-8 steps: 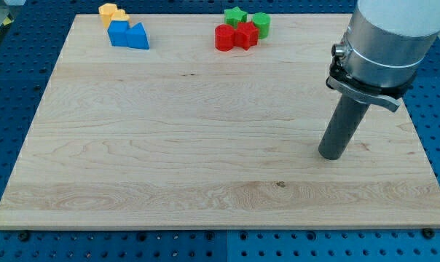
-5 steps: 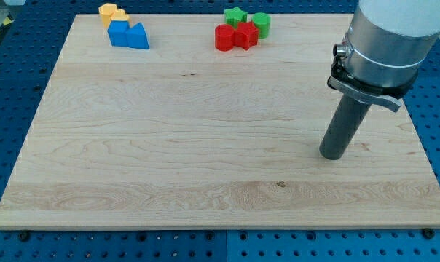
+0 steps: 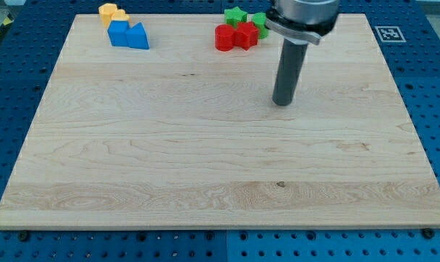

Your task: Point your arm to the group of blocks

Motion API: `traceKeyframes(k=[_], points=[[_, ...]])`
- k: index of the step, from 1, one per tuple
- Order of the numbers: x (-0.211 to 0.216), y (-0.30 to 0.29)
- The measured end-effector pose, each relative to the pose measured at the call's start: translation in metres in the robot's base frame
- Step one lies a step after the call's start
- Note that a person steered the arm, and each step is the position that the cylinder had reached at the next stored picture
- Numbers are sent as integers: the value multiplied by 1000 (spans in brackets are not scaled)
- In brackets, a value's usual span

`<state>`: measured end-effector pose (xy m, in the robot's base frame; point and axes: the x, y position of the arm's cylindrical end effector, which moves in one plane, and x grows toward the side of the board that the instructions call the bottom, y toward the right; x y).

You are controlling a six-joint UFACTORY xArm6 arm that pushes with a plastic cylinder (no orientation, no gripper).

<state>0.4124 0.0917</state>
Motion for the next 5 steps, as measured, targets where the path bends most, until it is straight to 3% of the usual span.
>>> traceKeyframes(k=[2, 5], points=[[-23, -27], [-118, -120]])
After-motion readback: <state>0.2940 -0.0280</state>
